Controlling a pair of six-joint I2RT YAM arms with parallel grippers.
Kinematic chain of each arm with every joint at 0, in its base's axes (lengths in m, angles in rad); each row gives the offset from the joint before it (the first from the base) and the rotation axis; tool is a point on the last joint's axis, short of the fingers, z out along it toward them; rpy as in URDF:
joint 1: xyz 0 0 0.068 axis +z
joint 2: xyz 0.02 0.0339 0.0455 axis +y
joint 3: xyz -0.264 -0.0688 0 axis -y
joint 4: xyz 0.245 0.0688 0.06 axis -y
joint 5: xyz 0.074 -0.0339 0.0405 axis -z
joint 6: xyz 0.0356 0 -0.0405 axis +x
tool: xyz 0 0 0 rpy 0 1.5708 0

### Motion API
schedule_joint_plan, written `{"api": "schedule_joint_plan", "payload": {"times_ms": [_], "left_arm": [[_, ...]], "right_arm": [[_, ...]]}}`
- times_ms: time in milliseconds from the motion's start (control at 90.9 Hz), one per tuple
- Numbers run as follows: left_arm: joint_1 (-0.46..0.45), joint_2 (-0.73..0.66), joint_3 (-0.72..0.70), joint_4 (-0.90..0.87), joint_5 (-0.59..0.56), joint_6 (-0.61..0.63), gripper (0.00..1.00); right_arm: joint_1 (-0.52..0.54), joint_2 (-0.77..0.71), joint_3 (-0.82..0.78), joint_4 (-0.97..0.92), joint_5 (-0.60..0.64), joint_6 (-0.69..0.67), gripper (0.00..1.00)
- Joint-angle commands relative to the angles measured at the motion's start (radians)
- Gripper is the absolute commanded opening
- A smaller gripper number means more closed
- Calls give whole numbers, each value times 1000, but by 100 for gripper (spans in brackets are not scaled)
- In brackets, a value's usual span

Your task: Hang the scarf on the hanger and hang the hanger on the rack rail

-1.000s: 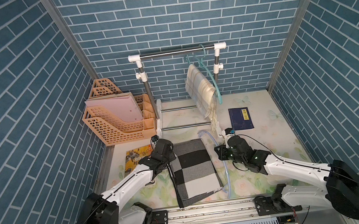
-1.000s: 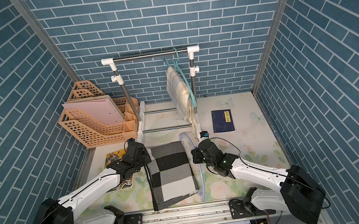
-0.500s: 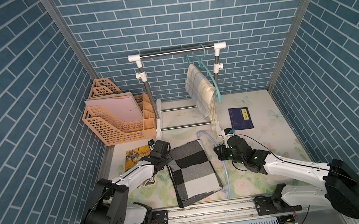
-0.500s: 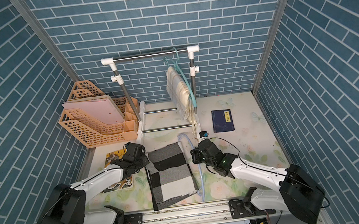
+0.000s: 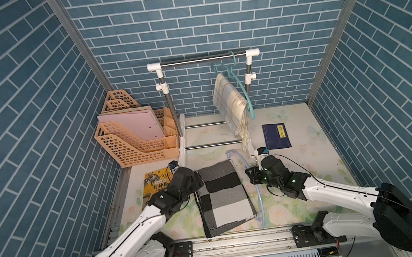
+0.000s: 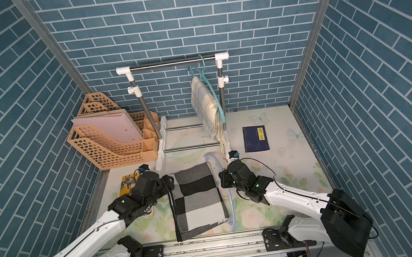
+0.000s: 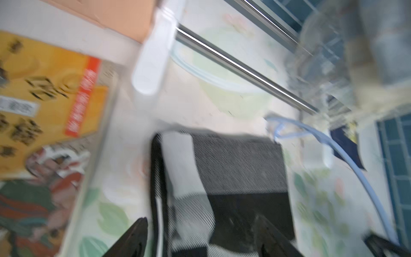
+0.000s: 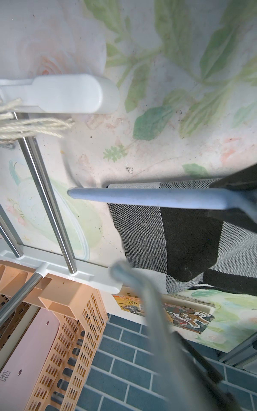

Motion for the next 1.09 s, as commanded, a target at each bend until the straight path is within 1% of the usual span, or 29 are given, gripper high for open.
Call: {"api": "schedule_joint_plan", "payload": {"times_ms": [0,66,121,165,209,286,374,539,605,638,693,759,858,924,1078], "left_arm": [[-212,-76,-85,-187,-25,-268,76],[-344,-95,-113,-209,-40,-385,74],[-447,-87,-123,-212,-60,-453,73],[-504,-64,-118,-215,-75,-491,72],[-541,-28,-112,-209,-78,-503,71],[-574,40,-93,-200,-63,-506,68],[-597,84,-88,-195,-46,-514,66],[-602,77,-143,-157,-6,-523,65],[-601,71,-154,-144,-6,-522,62],[-601,72,-157,-138,-6,-522,59],[-601,72,-160,-132,-5,-522,49],[-602,74,-164,-133,0,-521,41],[-601,65,-168,-156,4,-528,18],[-602,44,-171,-183,5,-541,0],[-610,-25,-187,-284,32,-608,0]], "right_arm": [[-11,17,-10,-60,23,-17,0],[-12,22,-11,-55,20,-18,0],[-10,25,-11,-52,19,-17,0],[-10,26,-10,-51,17,-16,0],[-10,26,-10,-50,16,-16,0],[-10,27,-8,-50,13,-14,0],[-10,23,-8,-53,13,-14,0],[-10,11,-11,-56,16,-14,0],[-10,7,-16,-54,15,-12,0],[-10,6,-18,-54,16,-11,0],[-10,5,-20,-52,16,-11,0],[-11,8,-19,-52,16,-11,0],[-10,13,-10,-50,16,-12,0],[-10,15,-4,-50,20,-14,0],[-10,22,10,-59,36,-26,0]]}}
